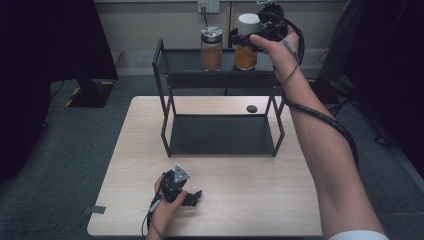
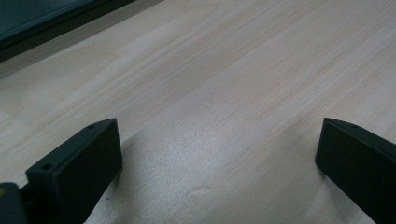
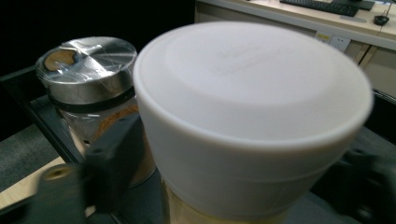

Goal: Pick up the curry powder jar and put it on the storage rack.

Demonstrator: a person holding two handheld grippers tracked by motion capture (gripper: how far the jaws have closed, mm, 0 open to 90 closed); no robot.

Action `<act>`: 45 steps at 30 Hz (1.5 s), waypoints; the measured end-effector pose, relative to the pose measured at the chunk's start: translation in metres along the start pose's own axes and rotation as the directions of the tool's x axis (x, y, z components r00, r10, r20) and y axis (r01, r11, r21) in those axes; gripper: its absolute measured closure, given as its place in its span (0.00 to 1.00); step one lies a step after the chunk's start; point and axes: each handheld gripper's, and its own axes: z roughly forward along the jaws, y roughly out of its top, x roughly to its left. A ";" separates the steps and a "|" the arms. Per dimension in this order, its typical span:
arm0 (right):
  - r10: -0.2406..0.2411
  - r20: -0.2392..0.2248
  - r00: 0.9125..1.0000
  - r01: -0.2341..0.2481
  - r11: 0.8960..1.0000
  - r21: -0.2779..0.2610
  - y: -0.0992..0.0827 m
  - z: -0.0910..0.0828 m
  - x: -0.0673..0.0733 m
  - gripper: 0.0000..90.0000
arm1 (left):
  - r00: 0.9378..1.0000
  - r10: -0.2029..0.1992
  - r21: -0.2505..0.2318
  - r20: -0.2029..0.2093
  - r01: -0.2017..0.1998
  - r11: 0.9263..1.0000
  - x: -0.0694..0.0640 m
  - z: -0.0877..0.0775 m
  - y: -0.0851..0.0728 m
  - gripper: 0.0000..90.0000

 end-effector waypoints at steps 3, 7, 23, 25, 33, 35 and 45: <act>0.010 -0.001 1.000 -0.010 1.000 0.001 -0.003 -0.001 -0.001 0.10 | 1.000 0.000 0.000 0.000 0.000 1.000 0.000 0.000 0.000 0.00; 0.017 0.012 1.000 -0.017 1.000 -0.010 -0.008 -0.008 -0.001 0.05 | 1.000 0.000 0.000 0.000 0.000 1.000 0.000 0.000 0.000 0.00; 0.044 -0.025 0.999 -0.045 0.998 -0.036 -0.040 -0.035 -0.008 0.00 | 1.000 -0.002 0.000 0.000 0.002 1.000 0.000 0.000 0.000 0.00; 0.047 -0.032 0.998 -0.048 0.998 -0.036 -0.044 -0.037 -0.008 0.00 | 1.000 -0.002 -0.001 0.000 0.002 1.000 0.000 0.000 0.000 0.00; 0.027 -0.058 0.998 -0.028 0.999 -0.032 -0.057 -0.042 -0.004 0.01 | 1.000 -0.002 0.000 0.000 0.002 1.000 0.000 0.000 0.000 0.00; 0.021 -0.063 0.998 -0.023 0.999 -0.032 -0.059 -0.043 -0.002 0.01 | 1.000 -0.004 -0.002 0.000 0.004 1.000 0.000 0.000 0.000 0.00; -0.006 -0.107 0.994 0.002 0.999 -0.041 -0.073 -0.046 0.007 0.01 | 1.000 -0.003 -0.001 0.000 0.003 1.000 0.000 0.000 0.000 0.00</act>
